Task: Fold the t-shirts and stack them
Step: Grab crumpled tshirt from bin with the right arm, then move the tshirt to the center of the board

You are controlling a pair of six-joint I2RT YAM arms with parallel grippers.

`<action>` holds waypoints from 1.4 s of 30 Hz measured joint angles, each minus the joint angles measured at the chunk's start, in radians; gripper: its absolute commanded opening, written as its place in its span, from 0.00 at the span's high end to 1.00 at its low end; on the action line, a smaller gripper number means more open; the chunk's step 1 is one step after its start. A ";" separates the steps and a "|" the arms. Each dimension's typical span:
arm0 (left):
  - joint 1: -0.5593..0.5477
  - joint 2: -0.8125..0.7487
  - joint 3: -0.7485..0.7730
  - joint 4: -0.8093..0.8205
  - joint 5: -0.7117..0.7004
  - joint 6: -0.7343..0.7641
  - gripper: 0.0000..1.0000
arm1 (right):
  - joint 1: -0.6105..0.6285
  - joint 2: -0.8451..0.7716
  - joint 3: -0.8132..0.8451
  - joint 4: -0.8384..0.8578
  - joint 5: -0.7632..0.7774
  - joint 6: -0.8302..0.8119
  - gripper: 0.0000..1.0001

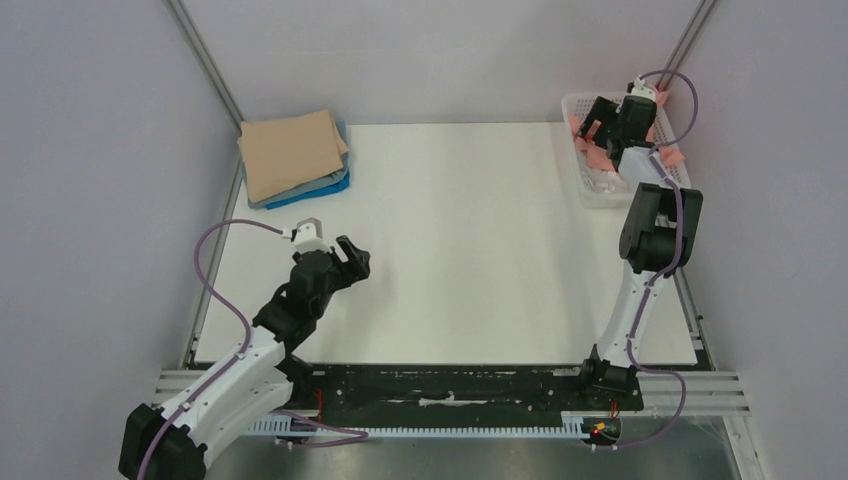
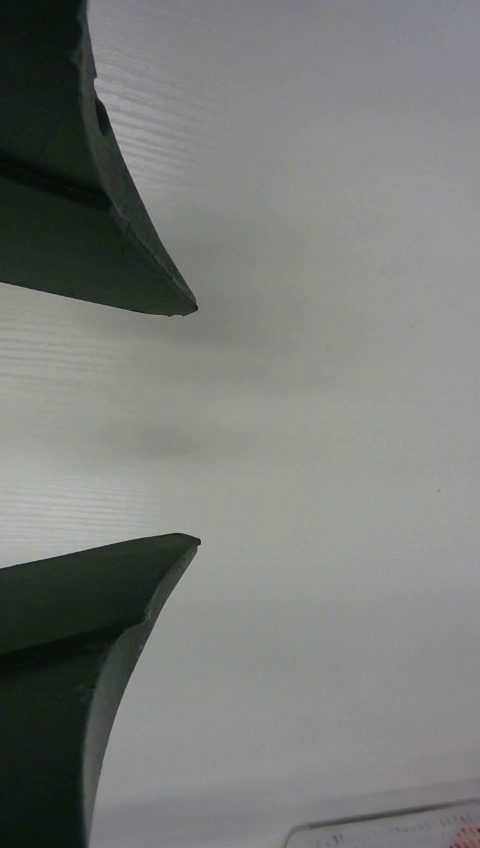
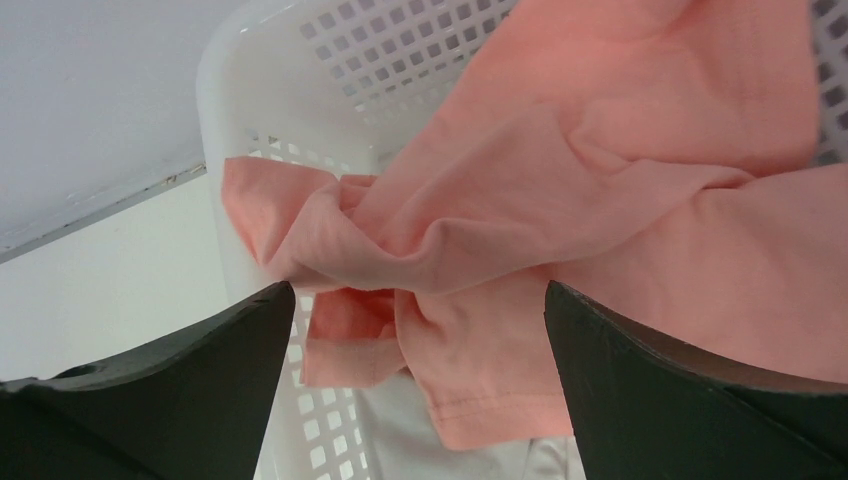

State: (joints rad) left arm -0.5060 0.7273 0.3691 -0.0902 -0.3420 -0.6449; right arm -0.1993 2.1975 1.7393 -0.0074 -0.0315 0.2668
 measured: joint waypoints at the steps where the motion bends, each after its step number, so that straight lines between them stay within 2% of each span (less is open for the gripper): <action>1: 0.000 0.008 0.004 0.000 0.000 0.000 0.14 | 0.000 0.016 0.000 0.018 -0.013 0.016 0.32; 2: 0.000 0.014 0.009 0.000 0.001 0.001 0.14 | -0.001 0.030 -0.001 0.035 -0.027 0.028 0.38; 4: 0.000 0.024 0.017 0.005 0.001 0.005 0.14 | -0.003 0.053 -0.005 0.073 -0.058 0.063 0.62; 8: 0.000 0.036 0.023 0.011 0.000 0.010 0.14 | -0.015 0.061 -0.034 0.149 -0.103 0.121 0.99; 15: 0.000 0.045 0.029 0.013 0.002 0.016 0.14 | -0.023 -0.031 -0.124 0.193 -0.076 0.127 1.00; 27: 0.000 0.037 0.031 0.014 0.004 0.016 0.14 | 0.015 -0.574 -0.220 0.222 -0.077 -0.061 1.00; 31: 0.000 0.034 0.031 0.014 0.008 0.016 0.14 | 0.095 -0.660 -0.169 0.190 -0.127 -0.119 1.00; 35: 0.000 0.023 0.031 0.014 0.013 0.016 0.14 | 0.239 -0.720 -0.151 0.160 -0.150 -0.161 1.00; 37: 0.000 0.018 0.031 0.014 0.013 0.015 0.14 | 0.299 -0.745 -0.150 0.164 -0.192 -0.148 1.00; 42: 0.000 0.003 0.031 0.012 0.019 0.001 0.14 | 0.360 -0.792 -0.141 0.231 -0.340 -0.037 1.00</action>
State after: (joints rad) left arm -0.5060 0.7307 0.4000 -0.0780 -0.3229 -0.6441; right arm 0.1612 1.4059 1.5986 0.2237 -0.3717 0.2302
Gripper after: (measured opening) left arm 0.856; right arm 0.026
